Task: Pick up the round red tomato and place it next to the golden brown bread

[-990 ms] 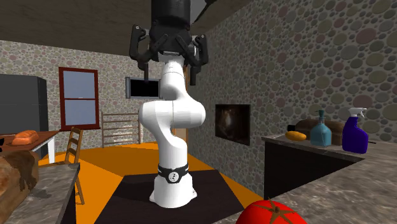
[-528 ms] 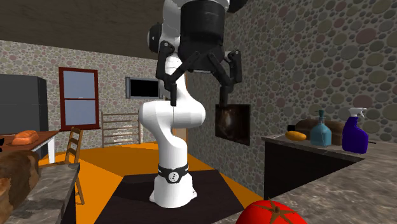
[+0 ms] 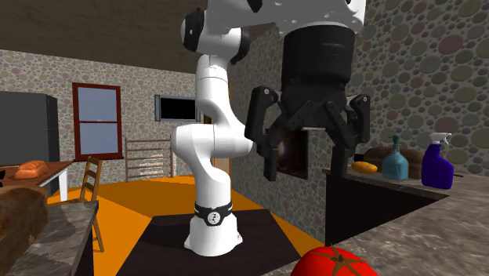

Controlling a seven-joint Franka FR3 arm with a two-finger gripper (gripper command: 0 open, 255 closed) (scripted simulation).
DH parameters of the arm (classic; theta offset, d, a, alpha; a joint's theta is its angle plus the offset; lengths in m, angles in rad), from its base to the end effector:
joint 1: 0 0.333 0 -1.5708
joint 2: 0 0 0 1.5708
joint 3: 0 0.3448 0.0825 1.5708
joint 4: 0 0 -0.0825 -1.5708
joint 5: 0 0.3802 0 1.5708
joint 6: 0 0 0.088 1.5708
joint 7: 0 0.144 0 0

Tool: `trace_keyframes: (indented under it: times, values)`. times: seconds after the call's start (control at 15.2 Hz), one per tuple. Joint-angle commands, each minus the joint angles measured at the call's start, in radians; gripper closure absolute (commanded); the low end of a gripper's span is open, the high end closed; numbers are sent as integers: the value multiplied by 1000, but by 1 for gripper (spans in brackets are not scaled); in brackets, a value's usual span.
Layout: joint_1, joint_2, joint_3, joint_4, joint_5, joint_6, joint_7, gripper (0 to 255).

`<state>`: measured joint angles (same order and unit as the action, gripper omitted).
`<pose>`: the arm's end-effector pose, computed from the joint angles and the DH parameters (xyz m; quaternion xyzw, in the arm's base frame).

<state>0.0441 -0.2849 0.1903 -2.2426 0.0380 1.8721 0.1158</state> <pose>0.4277 0.1104 0.4665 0.9978 0.0478 -0.0429 0.0162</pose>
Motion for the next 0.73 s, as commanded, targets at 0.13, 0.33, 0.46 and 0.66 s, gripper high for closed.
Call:
trace_keyframes:
  times: [0.13,0.33,0.46,0.66]
  values:
    - [13,141,42,65,-16,64,76,0]
    - [14,152,43,47,-18,93,80,0]
    - [14,159,43,26,-19,121,81,0]
    - [14,173,45,-9,-22,170,83,0]
